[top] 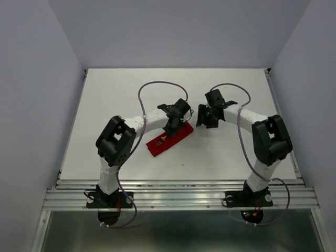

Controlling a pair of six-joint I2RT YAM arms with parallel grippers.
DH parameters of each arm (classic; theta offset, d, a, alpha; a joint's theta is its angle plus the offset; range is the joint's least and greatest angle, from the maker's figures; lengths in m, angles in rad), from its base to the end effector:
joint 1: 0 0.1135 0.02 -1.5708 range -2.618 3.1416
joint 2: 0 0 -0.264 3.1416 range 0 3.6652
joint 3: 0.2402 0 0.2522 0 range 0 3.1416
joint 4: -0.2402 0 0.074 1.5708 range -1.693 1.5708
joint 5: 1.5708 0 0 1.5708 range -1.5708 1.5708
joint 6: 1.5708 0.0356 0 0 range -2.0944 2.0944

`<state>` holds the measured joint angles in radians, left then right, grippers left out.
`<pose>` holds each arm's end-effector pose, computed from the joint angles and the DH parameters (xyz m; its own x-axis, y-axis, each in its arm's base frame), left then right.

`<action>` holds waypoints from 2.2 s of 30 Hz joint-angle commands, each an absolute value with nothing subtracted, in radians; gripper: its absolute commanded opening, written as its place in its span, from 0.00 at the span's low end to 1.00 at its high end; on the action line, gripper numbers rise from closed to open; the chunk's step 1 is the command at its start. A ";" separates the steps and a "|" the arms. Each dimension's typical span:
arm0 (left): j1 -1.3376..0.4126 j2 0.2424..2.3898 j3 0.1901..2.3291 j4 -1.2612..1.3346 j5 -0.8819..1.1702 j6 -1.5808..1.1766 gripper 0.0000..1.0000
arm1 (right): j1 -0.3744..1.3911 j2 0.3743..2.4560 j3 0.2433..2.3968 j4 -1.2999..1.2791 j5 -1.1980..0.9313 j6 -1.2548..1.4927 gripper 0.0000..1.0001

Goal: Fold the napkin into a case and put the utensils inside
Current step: Move the smaller rectangle folded napkin to the center of the board, then move the fork to the folded napkin.

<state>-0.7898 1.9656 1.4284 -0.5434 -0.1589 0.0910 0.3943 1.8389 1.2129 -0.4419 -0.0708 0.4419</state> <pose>0.2955 -0.2901 0.1871 -0.5595 0.6920 -0.4562 0.7026 0.6880 0.1818 0.3465 0.1469 0.1772 -0.9086 0.0840 -0.4092 -0.0289 0.9646 0.2621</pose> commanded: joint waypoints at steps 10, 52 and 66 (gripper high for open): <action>-0.659 1.631 1.324 -0.464 -0.161 -0.180 0.46 | 0.448 1.497 0.954 -0.420 -0.063 0.560 0.62; -0.500 1.482 1.025 -0.464 -0.067 -0.488 0.32 | 0.646 1.830 1.207 -0.410 0.239 0.627 0.34; -0.695 1.618 1.213 -0.512 -0.095 -0.278 0.41 | 0.614 1.695 1.054 -0.397 0.232 0.637 0.37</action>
<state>-0.6701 1.5730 1.1866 -0.4900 -0.0872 -0.3676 0.6147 1.7233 1.0813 -0.4133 0.2142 0.6399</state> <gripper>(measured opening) 0.421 0.371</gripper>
